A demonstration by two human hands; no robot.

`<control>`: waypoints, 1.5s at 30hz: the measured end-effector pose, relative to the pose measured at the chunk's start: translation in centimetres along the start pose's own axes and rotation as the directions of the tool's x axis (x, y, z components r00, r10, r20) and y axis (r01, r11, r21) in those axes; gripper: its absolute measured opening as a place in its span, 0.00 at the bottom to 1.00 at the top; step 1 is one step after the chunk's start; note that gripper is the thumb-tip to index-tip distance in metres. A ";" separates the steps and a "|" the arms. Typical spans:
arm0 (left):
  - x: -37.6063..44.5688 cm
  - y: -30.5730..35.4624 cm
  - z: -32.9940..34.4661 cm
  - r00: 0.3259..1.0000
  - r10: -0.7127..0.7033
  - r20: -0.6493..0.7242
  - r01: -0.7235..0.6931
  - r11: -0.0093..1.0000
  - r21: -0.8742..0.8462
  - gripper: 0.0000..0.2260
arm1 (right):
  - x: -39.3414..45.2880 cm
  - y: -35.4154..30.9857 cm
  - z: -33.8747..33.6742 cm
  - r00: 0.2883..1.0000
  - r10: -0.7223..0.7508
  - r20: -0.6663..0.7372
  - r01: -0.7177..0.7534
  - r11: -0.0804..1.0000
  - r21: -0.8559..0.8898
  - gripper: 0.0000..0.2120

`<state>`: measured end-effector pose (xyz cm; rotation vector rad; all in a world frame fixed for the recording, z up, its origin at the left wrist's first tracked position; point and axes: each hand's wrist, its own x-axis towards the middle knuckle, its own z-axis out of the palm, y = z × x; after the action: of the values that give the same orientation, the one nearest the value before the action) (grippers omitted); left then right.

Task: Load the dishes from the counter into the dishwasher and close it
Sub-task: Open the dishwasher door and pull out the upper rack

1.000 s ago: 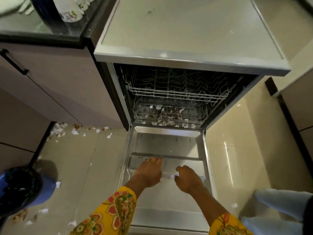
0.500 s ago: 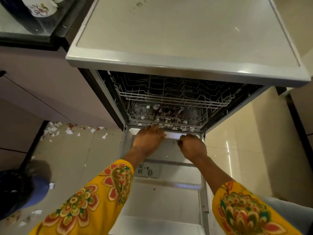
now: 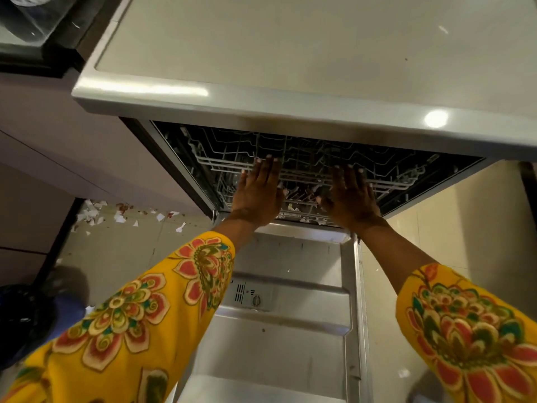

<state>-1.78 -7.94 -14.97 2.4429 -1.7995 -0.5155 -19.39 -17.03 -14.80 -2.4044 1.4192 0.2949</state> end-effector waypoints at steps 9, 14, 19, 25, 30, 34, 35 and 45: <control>1.5 -0.3 0.2 0.995 -0.049 0.092 0.044 0.997 0.056 0.28 | -0.2 0.1 -0.1 0.997 0.019 0.073 -0.015 0.998 -0.054 0.41; -0.3 -0.6 0.6 0.991 -0.033 0.128 0.024 0.998 0.065 0.27 | -2.0 -0.4 1.4 0.998 0.035 -0.057 -0.038 0.998 -0.051 0.34; -3.2 -0.5 1.2 0.995 -0.026 0.093 0.022 0.999 0.050 0.24 | -3.6 -1.3 2.1 0.988 0.071 -0.137 -0.069 0.997 0.023 0.24; -5.8 -1.0 1.9 0.998 -0.003 0.068 -0.001 0.998 0.064 0.19 | -6.4 -1.6 3.7 0.982 0.151 -0.110 -0.140 0.985 0.099 0.16; -8.3 -0.4 1.8 0.986 -0.061 0.155 0.059 0.998 0.015 0.17 | -10.1 -1.7 5.3 0.988 0.127 -0.090 -0.120 0.990 0.076 0.17; -10.8 -0.4 2.7 0.992 -0.060 0.107 0.061 0.998 0.002 0.15 | -12.5 -1.7 6.2 0.993 0.096 -0.063 -0.096 0.995 0.007 0.20; -11.3 -0.4 2.9 0.992 -0.073 0.103 0.074 0.997 -0.005 0.14 | -13.0 -1.9 6.3 0.993 0.114 -0.041 -0.113 0.993 0.022 0.18; -15.1 -0.2 4.7 0.982 -0.121 0.143 0.149 0.968 -0.203 0.17 | -16.5 -2.0 6.8 0.992 0.126 -0.028 -0.124 0.991 0.059 0.12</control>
<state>-6.92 6.92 -15.97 2.4438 -1.5319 -0.8500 -25.66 -0.17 -15.06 -2.2888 1.5743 0.2447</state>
